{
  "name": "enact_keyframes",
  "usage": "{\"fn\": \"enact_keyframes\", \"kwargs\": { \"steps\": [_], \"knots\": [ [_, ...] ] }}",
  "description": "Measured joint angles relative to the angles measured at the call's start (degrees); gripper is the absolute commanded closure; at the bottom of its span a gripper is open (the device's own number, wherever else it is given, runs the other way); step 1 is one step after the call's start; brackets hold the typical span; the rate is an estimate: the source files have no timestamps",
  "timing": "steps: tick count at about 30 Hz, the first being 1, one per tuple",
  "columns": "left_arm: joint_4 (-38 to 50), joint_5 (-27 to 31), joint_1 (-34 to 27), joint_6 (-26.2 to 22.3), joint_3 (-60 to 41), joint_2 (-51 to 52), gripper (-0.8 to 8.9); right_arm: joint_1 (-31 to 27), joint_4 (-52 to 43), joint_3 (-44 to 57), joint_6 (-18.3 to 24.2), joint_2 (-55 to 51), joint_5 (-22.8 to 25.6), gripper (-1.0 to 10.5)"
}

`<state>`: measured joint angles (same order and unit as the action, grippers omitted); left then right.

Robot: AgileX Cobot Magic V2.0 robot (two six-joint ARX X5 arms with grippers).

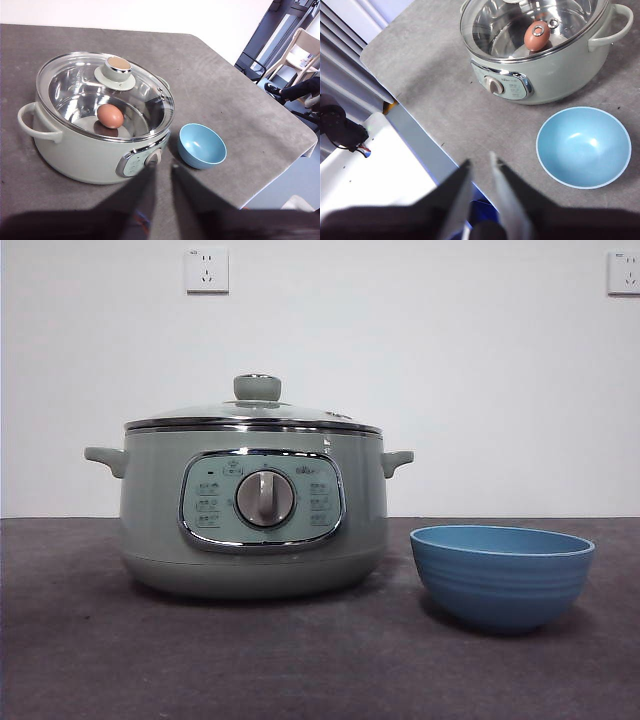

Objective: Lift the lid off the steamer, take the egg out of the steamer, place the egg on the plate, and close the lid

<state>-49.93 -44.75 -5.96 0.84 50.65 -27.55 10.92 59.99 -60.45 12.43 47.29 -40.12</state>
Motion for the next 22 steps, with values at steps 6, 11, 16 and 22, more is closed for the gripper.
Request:
{"fn": "enact_keyframes", "kwargs": {
  "steps": [6,11,16,22],
  "knots": [
    [2.93,-0.09,0.59,-0.02,0.00,-0.39,2.79,0.00,0.00,0.00,-0.20,0.00,0.00,3.8],
    [7.93,-0.33,1.29,0.02,0.24,-2.91,2.79,0.00,-0.44,0.00,-0.46,0.00,-0.02,3.8],
    [13.68,-0.39,2.73,0.59,0.37,-8.26,2.79,0.00,-1.44,0.00,-1.14,0.00,-0.04,3.8],
    [22.80,1.66,7.65,0.72,1.57,-17.16,2.79,0.00,-3.28,0.00,-1.97,0.00,0.00,3.8]
  ]
}}
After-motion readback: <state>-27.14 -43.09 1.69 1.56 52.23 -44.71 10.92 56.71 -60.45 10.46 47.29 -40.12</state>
